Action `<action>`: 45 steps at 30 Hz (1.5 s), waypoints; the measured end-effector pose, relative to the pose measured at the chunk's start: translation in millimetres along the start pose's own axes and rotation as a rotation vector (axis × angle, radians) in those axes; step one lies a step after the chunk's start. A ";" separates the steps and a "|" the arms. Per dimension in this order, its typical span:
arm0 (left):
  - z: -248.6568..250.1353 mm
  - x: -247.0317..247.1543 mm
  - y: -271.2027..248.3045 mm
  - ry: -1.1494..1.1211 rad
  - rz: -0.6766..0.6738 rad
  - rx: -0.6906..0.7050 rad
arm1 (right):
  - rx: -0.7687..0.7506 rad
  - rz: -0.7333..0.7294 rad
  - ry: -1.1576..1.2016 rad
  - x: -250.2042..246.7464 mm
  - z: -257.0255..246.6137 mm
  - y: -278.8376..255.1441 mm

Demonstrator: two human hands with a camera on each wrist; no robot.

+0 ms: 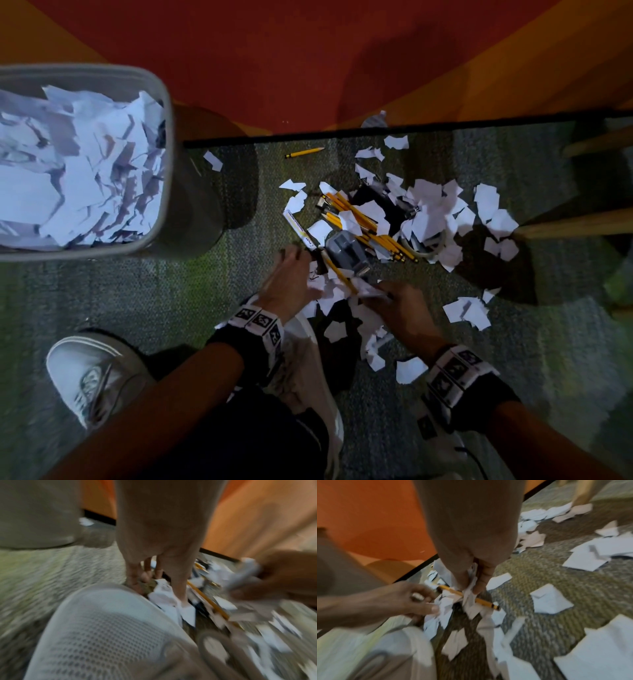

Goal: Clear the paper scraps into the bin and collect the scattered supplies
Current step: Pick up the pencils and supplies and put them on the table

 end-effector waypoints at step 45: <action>-10.5 8.8 -8.7 0.116 -0.195 0.301 | 0.108 -0.131 -0.279 -11.1 -48.2 2.9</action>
Point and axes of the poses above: each hand's wrist, its own y-axis towards the middle knuckle, its own x-axis out of the palm, z = x × y, the point moved 1 cm from there along y, towards the middle knuckle, and after that the axes turned 15 degrees about x, right-handed, at the moved point
